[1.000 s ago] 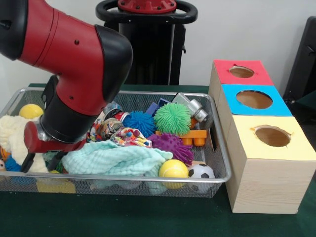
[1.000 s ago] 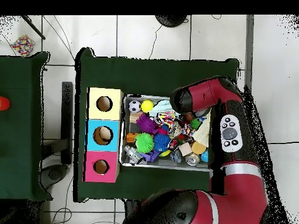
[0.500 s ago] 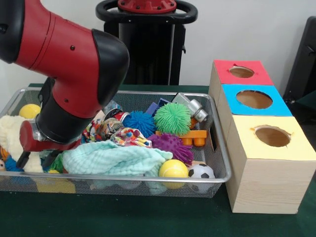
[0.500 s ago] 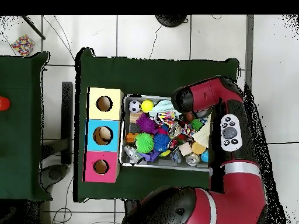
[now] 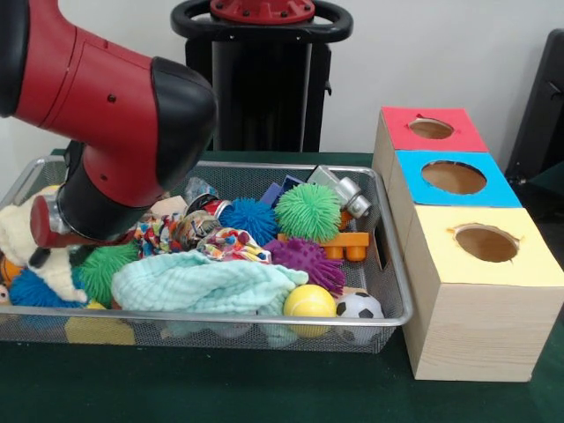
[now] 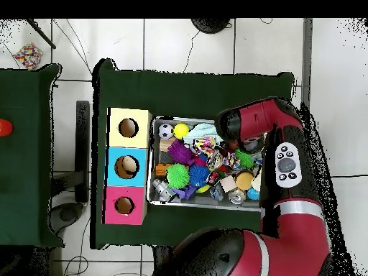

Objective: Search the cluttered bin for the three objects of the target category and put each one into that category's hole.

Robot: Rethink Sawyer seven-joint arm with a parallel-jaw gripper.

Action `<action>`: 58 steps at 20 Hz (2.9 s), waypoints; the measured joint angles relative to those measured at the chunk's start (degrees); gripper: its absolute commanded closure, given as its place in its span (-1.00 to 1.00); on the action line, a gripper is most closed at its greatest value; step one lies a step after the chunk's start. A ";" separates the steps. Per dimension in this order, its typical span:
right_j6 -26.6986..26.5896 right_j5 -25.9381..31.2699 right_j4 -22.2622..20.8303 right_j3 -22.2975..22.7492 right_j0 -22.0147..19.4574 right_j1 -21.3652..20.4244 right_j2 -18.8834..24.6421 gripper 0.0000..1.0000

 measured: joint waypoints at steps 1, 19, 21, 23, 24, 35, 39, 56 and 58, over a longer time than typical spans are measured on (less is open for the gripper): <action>0.00 0.09 0.00 0.00 -0.01 0.02 -0.02 1.00; 0.00 0.71 2.37 0.92 -1.63 0.02 0.69 1.00; 0.00 -0.65 3.81 1.59 -2.85 -0.24 1.49 1.00; 0.00 -3.07 6.36 2.95 -5.17 -0.61 2.88 1.00; 0.00 -3.81 7.24 3.45 -6.02 -0.74 3.36 1.00; 0.00 -5.39 18.47 8.26 -12.94 -1.46 7.13 1.00; 0.00 -5.37 18.49 8.27 -12.58 -1.56 7.14 1.00; 0.00 -6.22 22.89 9.68 -11.10 -2.72 7.13 1.00; 0.00 -6.23 23.68 11.28 -10.76 -4.15 7.11 1.00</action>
